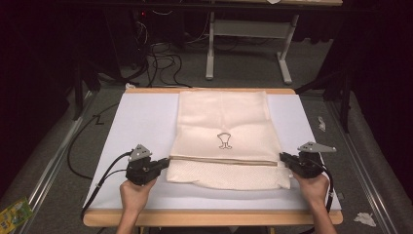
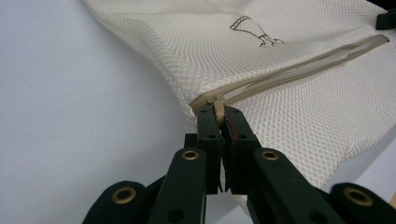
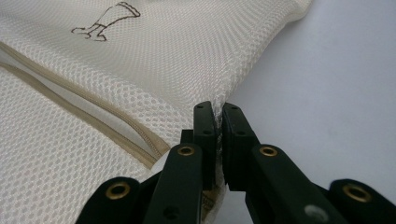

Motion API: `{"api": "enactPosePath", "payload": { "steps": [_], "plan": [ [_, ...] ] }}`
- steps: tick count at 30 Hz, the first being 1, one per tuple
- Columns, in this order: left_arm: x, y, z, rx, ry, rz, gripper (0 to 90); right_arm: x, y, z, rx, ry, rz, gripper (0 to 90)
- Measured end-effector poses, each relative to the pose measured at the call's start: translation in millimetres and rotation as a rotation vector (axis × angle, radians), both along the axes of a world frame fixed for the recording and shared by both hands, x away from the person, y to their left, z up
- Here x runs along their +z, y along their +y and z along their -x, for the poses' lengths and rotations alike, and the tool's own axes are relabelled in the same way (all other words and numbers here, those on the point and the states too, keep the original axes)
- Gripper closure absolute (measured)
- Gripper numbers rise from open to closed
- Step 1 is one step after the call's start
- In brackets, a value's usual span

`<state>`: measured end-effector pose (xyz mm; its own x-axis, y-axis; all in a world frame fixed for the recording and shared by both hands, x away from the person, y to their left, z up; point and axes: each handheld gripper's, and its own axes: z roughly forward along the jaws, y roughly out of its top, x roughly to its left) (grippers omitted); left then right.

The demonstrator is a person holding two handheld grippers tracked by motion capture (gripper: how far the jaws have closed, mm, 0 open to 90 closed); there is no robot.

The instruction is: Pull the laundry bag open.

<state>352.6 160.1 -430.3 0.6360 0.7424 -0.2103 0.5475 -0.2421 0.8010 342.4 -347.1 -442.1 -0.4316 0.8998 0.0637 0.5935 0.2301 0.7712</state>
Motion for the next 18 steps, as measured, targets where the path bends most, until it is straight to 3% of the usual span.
{"api": "enactPosePath", "payload": {
  "steps": [12, 16, 18],
  "plan": [
    [-9.0, -6.1, -2.1, 0.007, 0.013, -0.045, 86.3, -9.3, 2.6, -2.6, 0.002, 0.022, 0.034, 83.2],
    [-13.1, -8.4, -2.9, 0.026, 0.007, -0.002, 85.8, -11.8, 2.4, -3.1, 0.001, 0.030, 0.036, 80.8],
    [-15.4, -12.0, -4.8, 0.017, 0.017, -0.010, 85.8, -13.2, 3.5, -3.8, 0.007, 0.034, 0.045, 79.8]
  ]
}}
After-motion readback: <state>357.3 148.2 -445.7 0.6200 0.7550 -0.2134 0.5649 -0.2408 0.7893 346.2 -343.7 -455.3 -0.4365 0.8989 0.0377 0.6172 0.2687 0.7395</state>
